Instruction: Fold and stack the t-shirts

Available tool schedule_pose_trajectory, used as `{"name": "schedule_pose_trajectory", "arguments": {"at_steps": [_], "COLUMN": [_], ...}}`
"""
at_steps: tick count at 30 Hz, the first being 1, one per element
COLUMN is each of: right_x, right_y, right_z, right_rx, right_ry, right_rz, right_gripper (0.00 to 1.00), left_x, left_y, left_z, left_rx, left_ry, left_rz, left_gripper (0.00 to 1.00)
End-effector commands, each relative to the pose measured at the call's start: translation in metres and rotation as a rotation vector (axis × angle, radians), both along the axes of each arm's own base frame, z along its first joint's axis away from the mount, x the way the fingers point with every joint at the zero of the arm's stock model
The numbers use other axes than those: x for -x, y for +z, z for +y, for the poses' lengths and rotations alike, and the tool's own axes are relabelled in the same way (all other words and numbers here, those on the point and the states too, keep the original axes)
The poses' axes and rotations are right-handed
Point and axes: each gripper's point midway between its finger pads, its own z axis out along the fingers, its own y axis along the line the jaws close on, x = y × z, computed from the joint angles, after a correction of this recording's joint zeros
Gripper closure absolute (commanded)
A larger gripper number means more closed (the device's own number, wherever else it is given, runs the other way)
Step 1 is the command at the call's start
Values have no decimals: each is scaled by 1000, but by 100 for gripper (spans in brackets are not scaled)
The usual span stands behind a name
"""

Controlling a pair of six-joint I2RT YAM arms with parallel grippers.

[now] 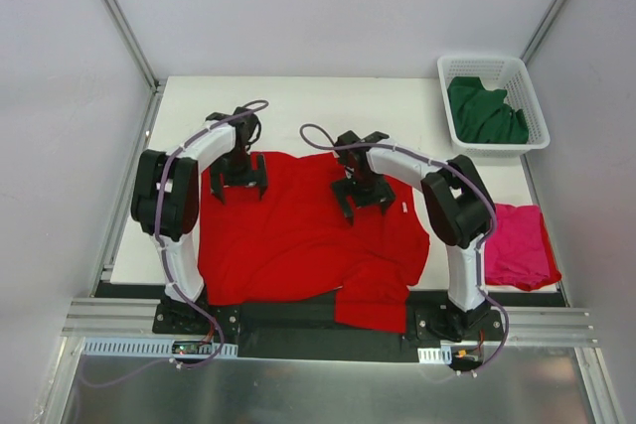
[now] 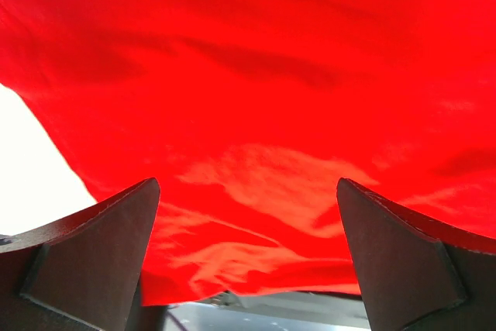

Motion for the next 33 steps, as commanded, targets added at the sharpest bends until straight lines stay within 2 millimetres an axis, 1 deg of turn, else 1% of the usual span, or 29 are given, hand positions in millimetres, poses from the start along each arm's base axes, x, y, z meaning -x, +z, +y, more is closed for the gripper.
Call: {"name": "schedule_pose_trajectory", "arguments": {"at_steps": [1,2,4,6,7,9,10,11,12,13,14,15,16,17,19,20,21,22,23,26,27,28,29,30,31,32,33], "right_x": [2,6,17,27,36,48,54,64,73,77,86,93,97,108,115,117,123,125,127,129,128,119,115,111,100,94,86], "right_y": [4,3,2,2,-2,-3,-2,-5,-6,-4,-7,-7,-5,-7,-6,-4,-6,-6,-5,0,7,17,26,37,59,70,81], "right_z": [-9,-10,-14,-16,-21,-20,-21,-25,-25,-24,-29,-27,-28,-28,-28,-29,-32,-34,-34,-37,-34,-34,-32,-31,-25,-23,-21], "right_rx": [24,24,30,35,52,60,62,79,88,84,100,103,102,90,92,89,99,103,104,113,93,106,100,93,84,80,71], "right_ry": [7,6,10,21,24,46,48,54,69,69,72,87,86,91,110,115,124,126,103,100,94,94,94,93,96,98,92], "right_rz": [18,34,54,65,84,94,93,111,119,111,129,131,125,157,157,155,163,164,161,146,128,87,66,42,-2,-31,-63], "right_gripper": [4,4,4,4,4,4,4,4,4,4,4,4,4,4,4,4,4,4,4,4,4,4,4,4,4,4,4], "left_x": [4,10,15,25,29,39,42,49,55,55,66,72,73,85,92,103,108,111,120,124,122,120,110,111,107,94,90], "left_y": [3,-1,-6,-9,-10,-10,-10,-11,-12,-10,-14,-16,-14,-18,-16,-18,-17,-13,-14,-7,-3,4,15,24,33,48,55], "left_z": [16,16,18,19,18,18,17,17,14,11,9,5,0,0,-7,-9,-14,-17,-16,-18,-19,-20,-23,-22,-23,-27,-28], "left_rx": [-108,-121,-143,-152,-154,-161,-157,-150,-141,-123,-104,-83,-53,-42,4,23,49,62,60,77,82,87,94,86,88,96,97], "left_ry": [-87,-102,-114,-124,-132,-152,-157,-158,-164,-165,-167,-162,-164,-161,-156,-153,-143,-149,-147,-150,-151,-155,-158,-161,-162,-165,-169], "left_rz": [48,69,81,102,106,118,117,127,131,109,131,138,113,137,122,136,141,124,133,103,91,76,43,53,36,-9,-22], "left_gripper": [1,1,1,1,1,1,1,1,1,1,1,1,1,1,1,1,1,1,1,1,1,1,1,1,1,1,1]}}
